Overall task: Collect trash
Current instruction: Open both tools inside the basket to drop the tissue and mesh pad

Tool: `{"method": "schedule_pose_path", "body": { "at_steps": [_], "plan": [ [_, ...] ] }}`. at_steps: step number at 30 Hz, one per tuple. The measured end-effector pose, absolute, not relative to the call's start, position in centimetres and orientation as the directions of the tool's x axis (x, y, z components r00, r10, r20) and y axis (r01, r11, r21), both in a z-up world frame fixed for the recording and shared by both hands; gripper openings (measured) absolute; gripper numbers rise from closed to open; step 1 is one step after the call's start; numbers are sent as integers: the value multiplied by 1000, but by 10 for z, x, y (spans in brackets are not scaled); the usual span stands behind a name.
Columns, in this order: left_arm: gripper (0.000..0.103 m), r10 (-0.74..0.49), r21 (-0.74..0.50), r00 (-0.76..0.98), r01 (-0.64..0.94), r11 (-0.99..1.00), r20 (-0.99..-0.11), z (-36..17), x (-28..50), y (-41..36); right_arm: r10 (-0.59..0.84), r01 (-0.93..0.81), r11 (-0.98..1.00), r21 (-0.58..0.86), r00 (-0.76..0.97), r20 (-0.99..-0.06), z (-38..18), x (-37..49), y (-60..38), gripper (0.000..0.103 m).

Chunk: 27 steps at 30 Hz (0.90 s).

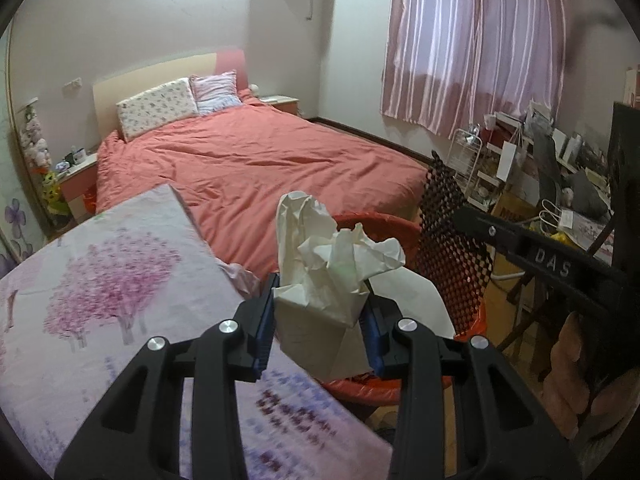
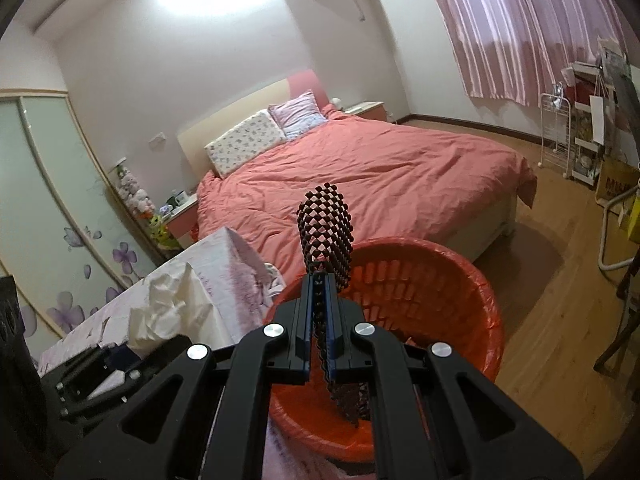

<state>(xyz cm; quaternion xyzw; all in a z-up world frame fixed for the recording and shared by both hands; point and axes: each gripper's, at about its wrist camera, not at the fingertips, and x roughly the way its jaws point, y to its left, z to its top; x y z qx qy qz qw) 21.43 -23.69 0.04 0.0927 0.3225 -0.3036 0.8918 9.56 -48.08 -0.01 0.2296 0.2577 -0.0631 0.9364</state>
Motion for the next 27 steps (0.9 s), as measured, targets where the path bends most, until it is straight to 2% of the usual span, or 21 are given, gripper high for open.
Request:
{"method": "schedule_pose_path", "body": {
  "at_steps": [2,5,6,10,14,16,21,27],
  "plan": [
    [40,-474,-32,598,600,800,-646,-8,222,-247,4,240,884,401,854,-520,-4,102,-486,6],
    [50,-459,-30,591,592,805,-663,-18,229,-258,2,256,877,407,845,-535,-12,107,-496,8],
    [52,-453,-28,588,589,808,-670,-22,232,-259,7,260,873,413,839,-543,-15,108,-498,12],
    [57,-434,-14,584,586,810,-686,-32,236,-260,7,277,865,419,828,-561,-25,106,-503,35],
    [58,-411,-6,592,565,825,-693,-34,239,-250,0,288,864,412,820,-572,-26,100,-499,45],
    [60,-402,-4,604,550,835,-688,-31,236,-240,-10,290,868,403,822,-570,-23,92,-496,53],
    [70,-367,18,665,497,867,-650,-13,216,-200,-82,303,895,328,833,-547,-7,71,-477,74],
    [85,-309,40,738,414,910,-600,6,181,-146,-122,315,904,290,839,-530,6,43,-452,92]
  ]
}}
